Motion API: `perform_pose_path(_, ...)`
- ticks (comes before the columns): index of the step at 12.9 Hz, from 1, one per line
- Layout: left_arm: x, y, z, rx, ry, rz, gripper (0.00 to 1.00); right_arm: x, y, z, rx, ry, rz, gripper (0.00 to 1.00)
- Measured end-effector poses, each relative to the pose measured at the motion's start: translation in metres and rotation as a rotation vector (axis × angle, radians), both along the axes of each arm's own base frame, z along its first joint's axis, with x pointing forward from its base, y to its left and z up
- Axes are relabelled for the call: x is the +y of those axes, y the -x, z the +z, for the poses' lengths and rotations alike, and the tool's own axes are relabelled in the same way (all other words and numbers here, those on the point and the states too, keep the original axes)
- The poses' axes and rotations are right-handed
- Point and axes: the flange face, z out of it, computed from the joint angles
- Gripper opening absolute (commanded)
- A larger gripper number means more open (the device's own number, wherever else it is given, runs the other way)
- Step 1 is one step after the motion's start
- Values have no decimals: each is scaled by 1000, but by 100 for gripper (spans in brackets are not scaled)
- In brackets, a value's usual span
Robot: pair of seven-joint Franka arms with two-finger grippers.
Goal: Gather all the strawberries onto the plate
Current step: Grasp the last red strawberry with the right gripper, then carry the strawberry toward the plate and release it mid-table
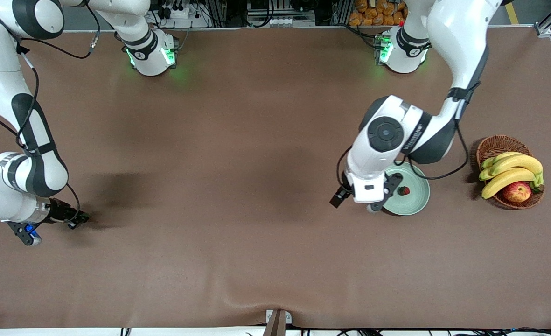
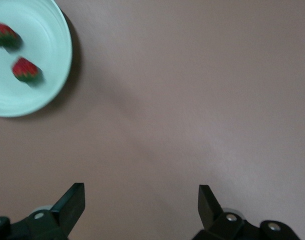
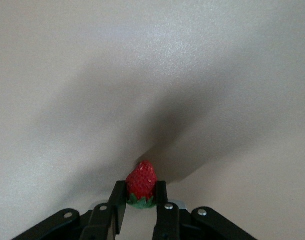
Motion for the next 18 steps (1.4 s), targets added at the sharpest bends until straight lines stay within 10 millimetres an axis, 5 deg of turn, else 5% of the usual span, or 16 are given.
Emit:
perform_pose_path(4,-6,-13,15,-33,27,16,100,29,-15,23,-59,-28,155,0)
perform_pose_path(7,7,-24,23,-50,32,40,100,95,-30,49,-114,-90,286,0)
perform_pose_path(12,56,-50,37,-73,36,101,100,278,-28,87,-170,-248,538,0)
perform_pose_path(16,63,-52,35,-59,27,111,100,452,18,92,-171,-278,780,0)
perform_pose_path(18,64,-50,34,-43,16,108,100,524,49,92,-202,-289,874,0)
